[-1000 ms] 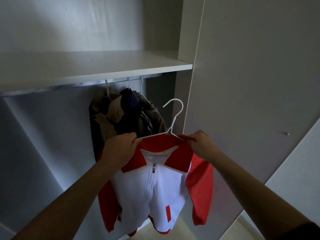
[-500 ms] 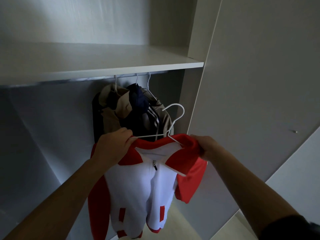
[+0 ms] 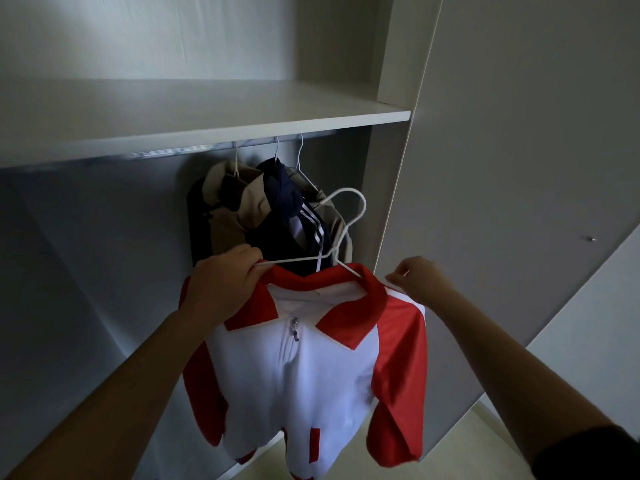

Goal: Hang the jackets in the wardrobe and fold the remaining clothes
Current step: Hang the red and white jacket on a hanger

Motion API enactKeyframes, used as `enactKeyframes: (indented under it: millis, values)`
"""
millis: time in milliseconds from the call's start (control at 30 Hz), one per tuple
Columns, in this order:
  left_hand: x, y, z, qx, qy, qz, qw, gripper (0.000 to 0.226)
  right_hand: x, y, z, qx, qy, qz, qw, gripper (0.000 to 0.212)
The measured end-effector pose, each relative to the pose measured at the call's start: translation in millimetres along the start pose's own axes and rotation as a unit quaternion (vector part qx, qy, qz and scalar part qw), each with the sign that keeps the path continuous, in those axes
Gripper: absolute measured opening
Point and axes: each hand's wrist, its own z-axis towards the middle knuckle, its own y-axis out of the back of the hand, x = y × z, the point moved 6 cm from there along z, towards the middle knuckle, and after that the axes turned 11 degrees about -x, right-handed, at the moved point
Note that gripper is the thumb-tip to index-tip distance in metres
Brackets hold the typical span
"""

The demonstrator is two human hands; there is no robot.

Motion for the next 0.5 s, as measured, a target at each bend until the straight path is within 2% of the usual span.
enactKeyframes:
  millis: [67,100,167,200,267,367,500]
  values:
    - [5.9,4.1,0.3,0.0,0.001,0.002,1.0,0.058,5.6,5.3,-8.6,-0.063,0.043,0.061,0.995,0.023]
    - [7.7,5.0,0.5,0.003,0.001,0.003,1.0,0.057,13.3,5.9,-14.7,-0.056,0.081,0.127,0.987,0.02]
    - [9.5,4.2,1.7,0.011,0.001,0.003,1.0,0.054,34.1,4.6,-31.8,0.027,0.152,0.261,0.953,0.02]
    - [9.9,3.5,3.1,0.011,0.002,0.004,1.0,0.052,41.5,2.6,-39.5,0.063,0.184,0.277,0.941,0.023]
    - [9.9,1.6,6.8,0.011,0.003,0.007,1.0,0.05,46.9,1.4,-43.5,0.054,0.238,0.218,0.945,0.017]
    - [11.6,-2.7,8.8,0.028,0.01,0.004,1.0,0.053,45.9,1.7,-31.8,0.039,0.256,0.146,0.955,0.013]
    - [9.9,-14.7,10.3,0.049,0.018,-0.034,0.998,0.054,72.1,3.9,-25.9,0.073,0.282,0.184,0.939,0.022]
